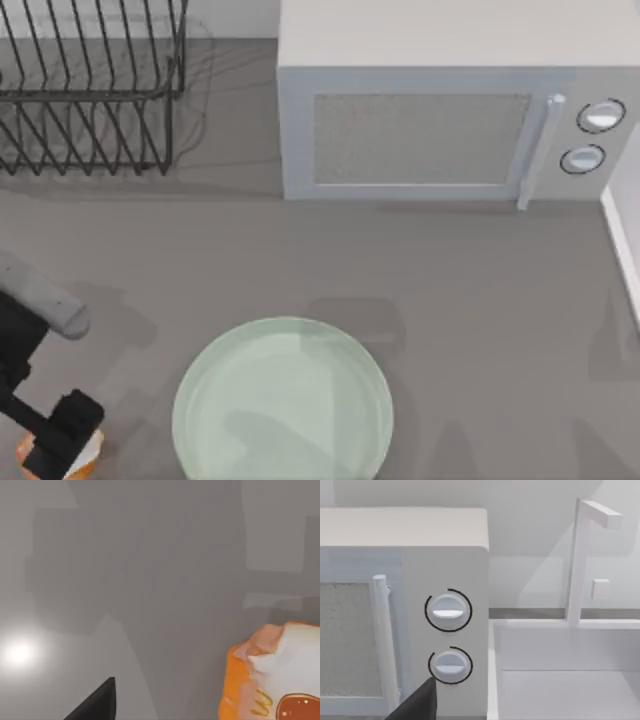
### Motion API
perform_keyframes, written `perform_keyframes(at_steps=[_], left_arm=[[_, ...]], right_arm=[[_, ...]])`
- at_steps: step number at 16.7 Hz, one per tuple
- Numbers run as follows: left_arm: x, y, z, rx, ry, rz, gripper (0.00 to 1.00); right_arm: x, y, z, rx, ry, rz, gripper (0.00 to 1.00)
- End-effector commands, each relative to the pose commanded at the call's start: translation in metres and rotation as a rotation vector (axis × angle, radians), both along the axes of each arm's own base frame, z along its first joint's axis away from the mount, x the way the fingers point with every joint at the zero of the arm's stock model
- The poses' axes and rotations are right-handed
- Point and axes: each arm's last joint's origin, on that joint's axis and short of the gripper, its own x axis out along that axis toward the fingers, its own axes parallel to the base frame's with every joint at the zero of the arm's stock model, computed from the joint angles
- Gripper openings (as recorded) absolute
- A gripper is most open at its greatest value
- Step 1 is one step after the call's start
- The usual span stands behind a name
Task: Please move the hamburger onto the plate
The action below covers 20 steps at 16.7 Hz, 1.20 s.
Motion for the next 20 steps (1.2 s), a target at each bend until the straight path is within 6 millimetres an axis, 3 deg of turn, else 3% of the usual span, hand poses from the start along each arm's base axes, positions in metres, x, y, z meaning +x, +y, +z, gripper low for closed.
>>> perform_keyframes(at_steps=[6,13,16,20], left_arm=[[0.028,-0.016,-0.004,0.104,0.332,-0.192,1.0],[0.032,-0.018,-0.006,0.114,0.365,-0.209,1.0],[0.033,-0.019,-0.021,0.115,0.371,-0.214,1.0],[0.036,-0.02,-0.059,0.113,0.357,-0.213,1.0]], right_arm=[[0.0,0.0,0.0,0.0,0.0,0.0,1.0],[0.0,0.0,0.0,0.0,0.0,0.0,1.0],[0.0,0.0,0.0,0.0,0.0,0.0,1.0],[0.0,0.0,0.0,0.0,0.0,0.0,1.0]])
